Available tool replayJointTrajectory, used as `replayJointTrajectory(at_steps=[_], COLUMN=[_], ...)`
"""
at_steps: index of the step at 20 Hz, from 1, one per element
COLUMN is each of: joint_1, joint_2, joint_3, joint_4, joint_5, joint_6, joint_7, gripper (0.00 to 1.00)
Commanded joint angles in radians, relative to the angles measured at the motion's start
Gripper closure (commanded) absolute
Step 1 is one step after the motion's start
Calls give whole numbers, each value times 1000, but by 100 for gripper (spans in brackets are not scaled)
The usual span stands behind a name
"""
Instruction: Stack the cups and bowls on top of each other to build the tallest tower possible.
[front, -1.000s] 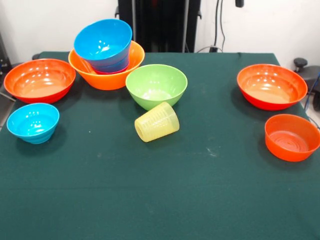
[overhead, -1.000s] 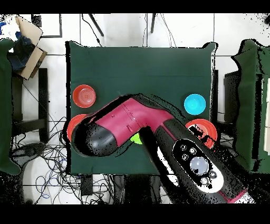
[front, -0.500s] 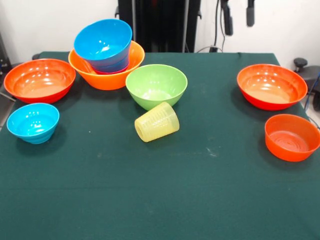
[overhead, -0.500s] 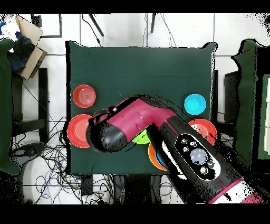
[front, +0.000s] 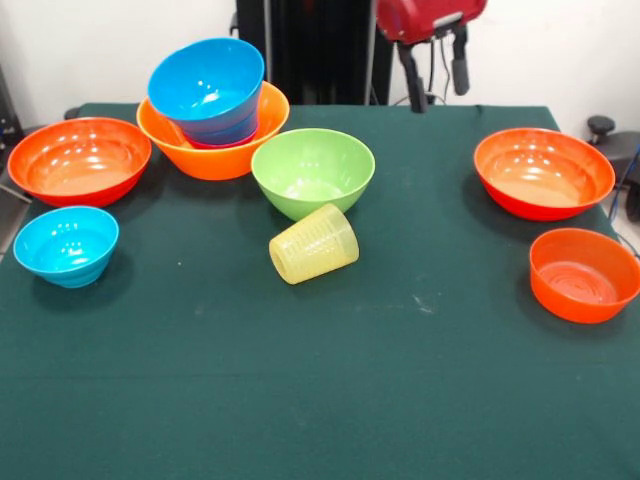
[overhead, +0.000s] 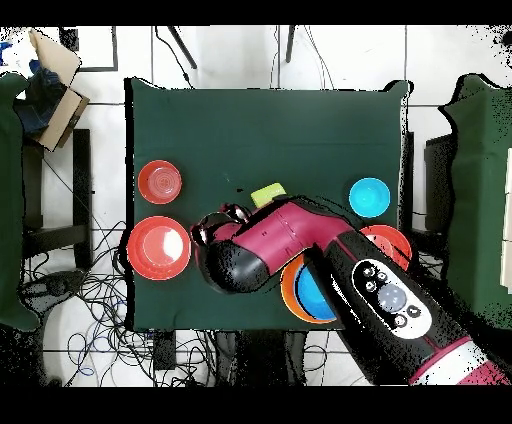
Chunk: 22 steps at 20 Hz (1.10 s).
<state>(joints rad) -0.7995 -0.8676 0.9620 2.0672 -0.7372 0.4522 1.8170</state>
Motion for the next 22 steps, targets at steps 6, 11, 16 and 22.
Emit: replayJointTrajectory(at_steps=[6,11,16,22], joint_1=[29,108,169,205], joint_2=[24,-82,-76,-76], joint_3=[-224,-367,-463,-509], joint_4=[80,93,72,68], joint_5=[-127,-117,-120,-95], joint_6=[-74,-69,-111,-128], joint_7=[108,232,260,237], gripper=[0,0,0,0])
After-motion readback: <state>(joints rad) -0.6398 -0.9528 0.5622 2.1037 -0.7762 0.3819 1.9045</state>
